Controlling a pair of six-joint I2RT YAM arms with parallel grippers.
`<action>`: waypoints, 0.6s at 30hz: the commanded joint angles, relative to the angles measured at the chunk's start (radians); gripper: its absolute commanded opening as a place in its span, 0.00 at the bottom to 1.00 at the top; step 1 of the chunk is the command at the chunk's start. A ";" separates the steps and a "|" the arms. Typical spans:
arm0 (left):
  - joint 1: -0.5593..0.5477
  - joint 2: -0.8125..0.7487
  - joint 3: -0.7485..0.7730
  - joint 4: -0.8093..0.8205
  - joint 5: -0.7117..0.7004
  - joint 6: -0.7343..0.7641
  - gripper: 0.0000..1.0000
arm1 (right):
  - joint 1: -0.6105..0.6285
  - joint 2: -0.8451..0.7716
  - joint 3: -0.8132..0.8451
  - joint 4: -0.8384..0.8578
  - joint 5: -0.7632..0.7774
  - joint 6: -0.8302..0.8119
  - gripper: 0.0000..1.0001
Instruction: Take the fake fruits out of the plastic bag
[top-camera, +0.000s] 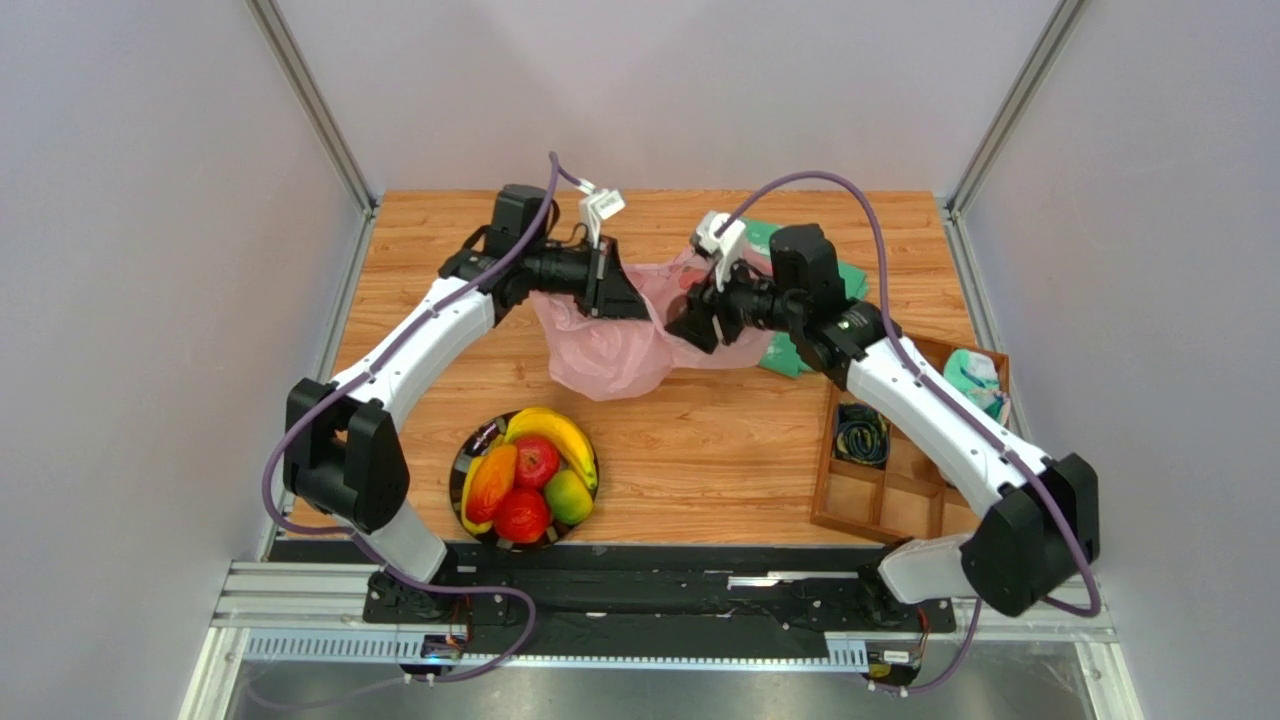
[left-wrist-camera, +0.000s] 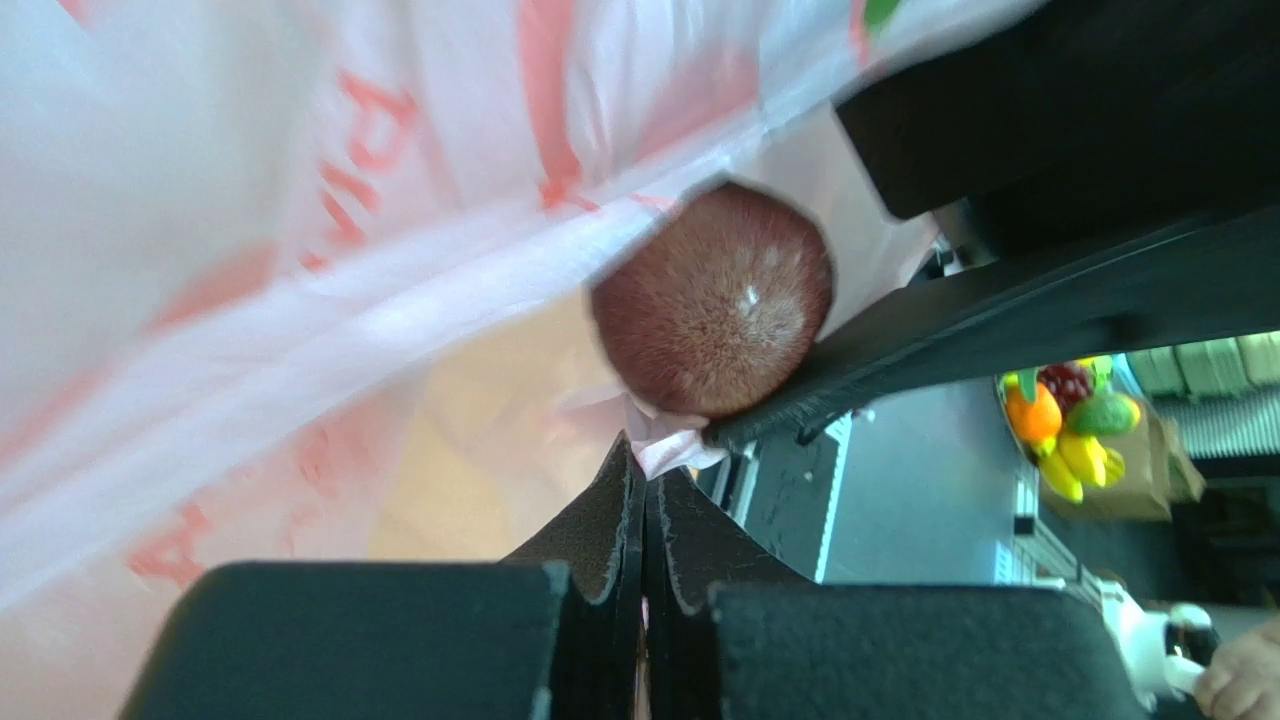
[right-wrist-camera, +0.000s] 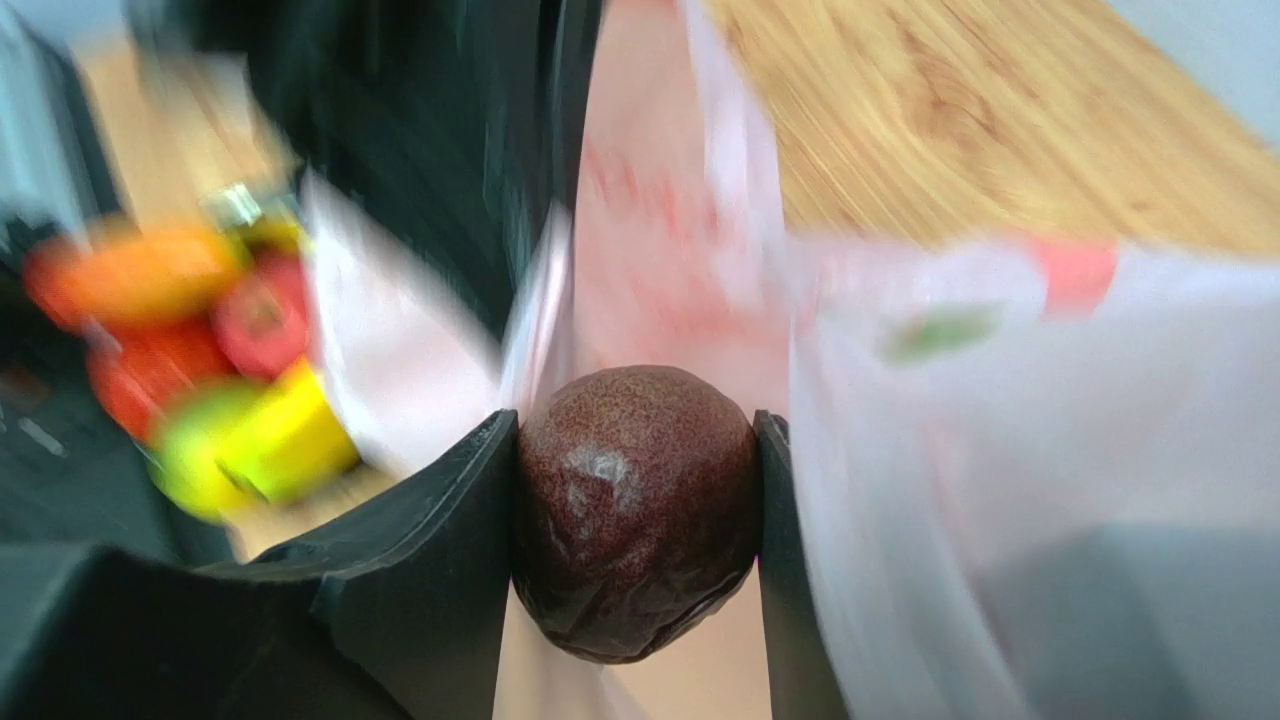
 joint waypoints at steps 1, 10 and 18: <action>0.083 -0.067 0.067 0.011 0.027 -0.001 0.00 | 0.043 -0.162 -0.128 -0.118 0.019 -0.445 0.30; 0.083 -0.111 0.093 0.040 0.096 0.012 0.00 | 0.143 -0.251 -0.315 -0.124 0.135 -0.701 0.31; 0.028 -0.206 0.105 0.054 0.135 0.015 0.00 | 0.136 -0.090 -0.228 -0.184 0.140 -0.527 0.31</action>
